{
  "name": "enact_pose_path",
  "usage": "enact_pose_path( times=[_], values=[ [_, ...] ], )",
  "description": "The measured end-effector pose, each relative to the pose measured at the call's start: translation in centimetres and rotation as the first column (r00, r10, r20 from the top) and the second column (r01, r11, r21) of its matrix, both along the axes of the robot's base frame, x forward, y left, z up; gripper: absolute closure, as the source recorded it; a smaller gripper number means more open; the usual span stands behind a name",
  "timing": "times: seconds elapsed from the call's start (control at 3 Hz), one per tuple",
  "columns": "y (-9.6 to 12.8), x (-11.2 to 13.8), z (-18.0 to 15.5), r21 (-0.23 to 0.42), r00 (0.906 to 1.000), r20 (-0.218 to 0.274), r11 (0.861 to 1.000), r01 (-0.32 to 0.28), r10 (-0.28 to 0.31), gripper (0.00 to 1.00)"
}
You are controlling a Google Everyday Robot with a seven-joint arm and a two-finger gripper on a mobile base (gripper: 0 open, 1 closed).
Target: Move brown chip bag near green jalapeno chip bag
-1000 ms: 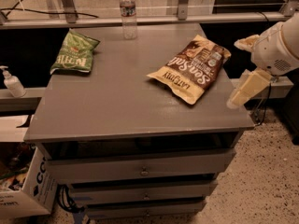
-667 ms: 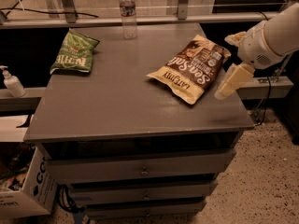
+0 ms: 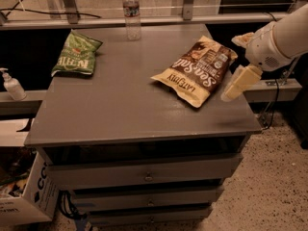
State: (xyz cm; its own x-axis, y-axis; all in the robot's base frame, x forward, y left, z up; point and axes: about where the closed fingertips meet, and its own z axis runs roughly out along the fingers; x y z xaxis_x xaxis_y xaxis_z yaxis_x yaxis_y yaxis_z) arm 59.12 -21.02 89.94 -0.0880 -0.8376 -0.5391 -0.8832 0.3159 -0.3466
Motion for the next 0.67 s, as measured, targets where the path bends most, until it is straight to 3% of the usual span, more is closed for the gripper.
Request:
enact_pose_path(
  times=[0.33, 0.67],
  values=[
    [0.4, 1.9, -0.7, 0.088, 0.9989, 0.044, 0.996, 0.012, -0.016, 0.00],
    [0.6, 5.8, -0.5, 0.168, 0.9932, 0.095, 0.984, 0.051, -0.067, 0.00]
  ],
)
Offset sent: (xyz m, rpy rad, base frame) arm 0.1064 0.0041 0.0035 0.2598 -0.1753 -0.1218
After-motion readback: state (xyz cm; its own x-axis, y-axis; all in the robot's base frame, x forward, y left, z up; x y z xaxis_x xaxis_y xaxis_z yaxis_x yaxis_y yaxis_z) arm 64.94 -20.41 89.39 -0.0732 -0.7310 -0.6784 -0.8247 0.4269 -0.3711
